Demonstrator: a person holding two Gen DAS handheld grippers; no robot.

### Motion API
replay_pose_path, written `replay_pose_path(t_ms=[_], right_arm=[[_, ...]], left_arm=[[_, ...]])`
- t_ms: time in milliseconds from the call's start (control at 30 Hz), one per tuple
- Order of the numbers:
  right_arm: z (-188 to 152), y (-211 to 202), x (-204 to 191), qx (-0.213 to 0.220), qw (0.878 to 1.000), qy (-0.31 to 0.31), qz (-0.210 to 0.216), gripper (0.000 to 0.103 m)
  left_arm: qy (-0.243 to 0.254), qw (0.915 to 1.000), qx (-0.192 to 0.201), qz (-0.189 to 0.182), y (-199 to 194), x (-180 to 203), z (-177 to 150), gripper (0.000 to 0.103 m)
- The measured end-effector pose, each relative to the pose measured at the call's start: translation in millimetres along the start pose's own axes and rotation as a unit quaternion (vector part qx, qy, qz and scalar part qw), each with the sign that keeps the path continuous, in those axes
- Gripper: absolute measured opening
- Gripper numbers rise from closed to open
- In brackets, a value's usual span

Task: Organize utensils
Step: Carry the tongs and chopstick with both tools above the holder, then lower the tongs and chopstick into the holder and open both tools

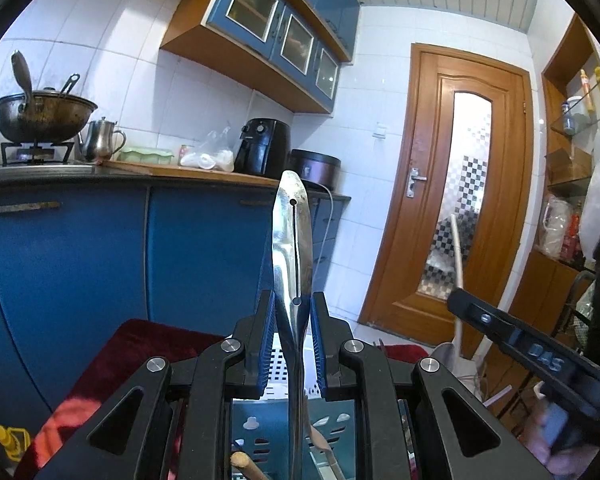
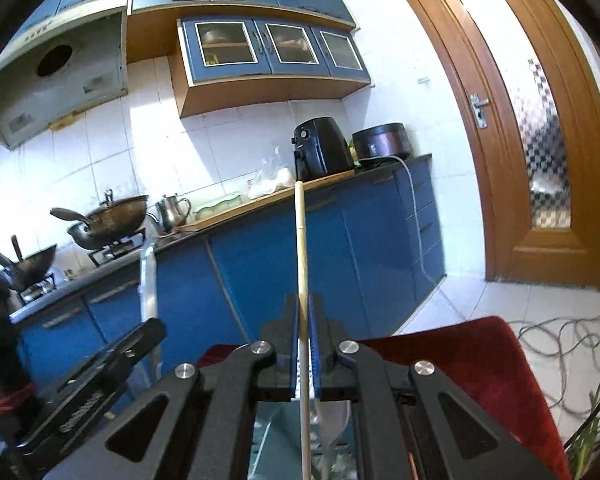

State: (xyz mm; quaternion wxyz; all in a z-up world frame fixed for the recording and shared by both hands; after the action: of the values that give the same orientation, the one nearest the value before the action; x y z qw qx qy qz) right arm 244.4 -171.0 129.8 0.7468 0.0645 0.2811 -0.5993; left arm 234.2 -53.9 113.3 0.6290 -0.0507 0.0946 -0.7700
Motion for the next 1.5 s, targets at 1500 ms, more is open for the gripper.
replay_pose_path(t_ms=[1500], right_arm=[[-21.2,-90.7,-33.5,-0.018,1.000,0.007,0.015,0.047]], left_arm=[[0.037,0.9979,-0.027,-0.045,-86.3,22.2,12.7,0.051]])
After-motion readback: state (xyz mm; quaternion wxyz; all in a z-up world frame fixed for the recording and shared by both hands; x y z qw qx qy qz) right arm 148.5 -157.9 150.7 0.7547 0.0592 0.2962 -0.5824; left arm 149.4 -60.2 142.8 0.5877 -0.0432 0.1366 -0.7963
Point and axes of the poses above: each gripper's, at about its wrist camera, not at the fingertips, and y roughly the way its jaws point, x to its right, z to its top, the point moved 8 cm from there along y, roughly the way its jaws point, and after that the axes turned 14 degrees about y, right-handed, at the moved point
